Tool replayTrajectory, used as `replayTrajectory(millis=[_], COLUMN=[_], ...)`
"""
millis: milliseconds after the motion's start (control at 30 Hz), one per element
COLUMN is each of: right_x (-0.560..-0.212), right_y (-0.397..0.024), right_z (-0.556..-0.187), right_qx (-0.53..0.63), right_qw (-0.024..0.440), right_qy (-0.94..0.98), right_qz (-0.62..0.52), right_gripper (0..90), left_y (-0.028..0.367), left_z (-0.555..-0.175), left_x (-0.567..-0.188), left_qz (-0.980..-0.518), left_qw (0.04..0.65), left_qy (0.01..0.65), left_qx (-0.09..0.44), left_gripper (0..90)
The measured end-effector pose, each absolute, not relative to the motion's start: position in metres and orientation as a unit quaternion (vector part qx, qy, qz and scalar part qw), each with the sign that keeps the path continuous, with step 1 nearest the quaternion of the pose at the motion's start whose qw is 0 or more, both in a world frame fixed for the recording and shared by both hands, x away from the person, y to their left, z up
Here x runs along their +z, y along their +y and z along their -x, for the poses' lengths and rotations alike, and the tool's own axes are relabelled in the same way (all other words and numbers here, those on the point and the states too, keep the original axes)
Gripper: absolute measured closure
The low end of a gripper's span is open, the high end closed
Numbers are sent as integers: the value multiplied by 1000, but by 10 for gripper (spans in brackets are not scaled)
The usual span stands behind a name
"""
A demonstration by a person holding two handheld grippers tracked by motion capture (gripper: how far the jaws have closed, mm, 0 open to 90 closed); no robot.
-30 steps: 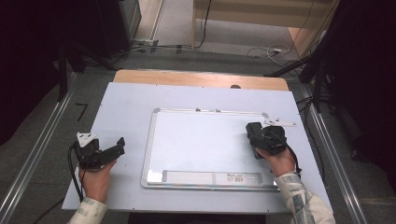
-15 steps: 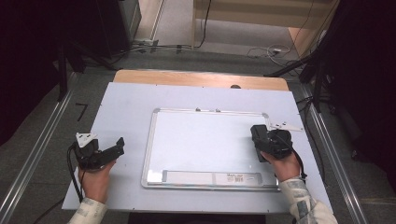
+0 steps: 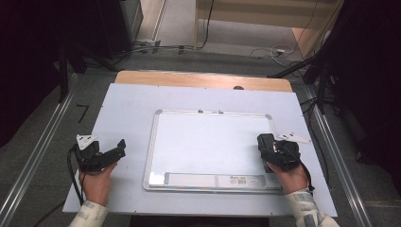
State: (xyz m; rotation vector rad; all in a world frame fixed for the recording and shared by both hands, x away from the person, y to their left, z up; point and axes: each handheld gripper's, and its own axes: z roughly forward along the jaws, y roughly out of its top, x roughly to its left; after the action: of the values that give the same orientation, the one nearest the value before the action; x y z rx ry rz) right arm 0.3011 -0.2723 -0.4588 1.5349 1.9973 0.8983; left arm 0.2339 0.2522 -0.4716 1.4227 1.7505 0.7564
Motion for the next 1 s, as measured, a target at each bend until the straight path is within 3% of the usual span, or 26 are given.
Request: replayTrajectory(millis=[1000], right_x=[-484], right_y=[-277], right_z=[-283], right_qx=[264], right_qw=[229], right_qy=[729], right_qz=[-588], right_gripper=[360], left_y=[251], left_z=[-233], left_x=[-471], left_qz=[-557], left_qw=[371], left_qy=[682], left_qx=[294], left_gripper=[64])
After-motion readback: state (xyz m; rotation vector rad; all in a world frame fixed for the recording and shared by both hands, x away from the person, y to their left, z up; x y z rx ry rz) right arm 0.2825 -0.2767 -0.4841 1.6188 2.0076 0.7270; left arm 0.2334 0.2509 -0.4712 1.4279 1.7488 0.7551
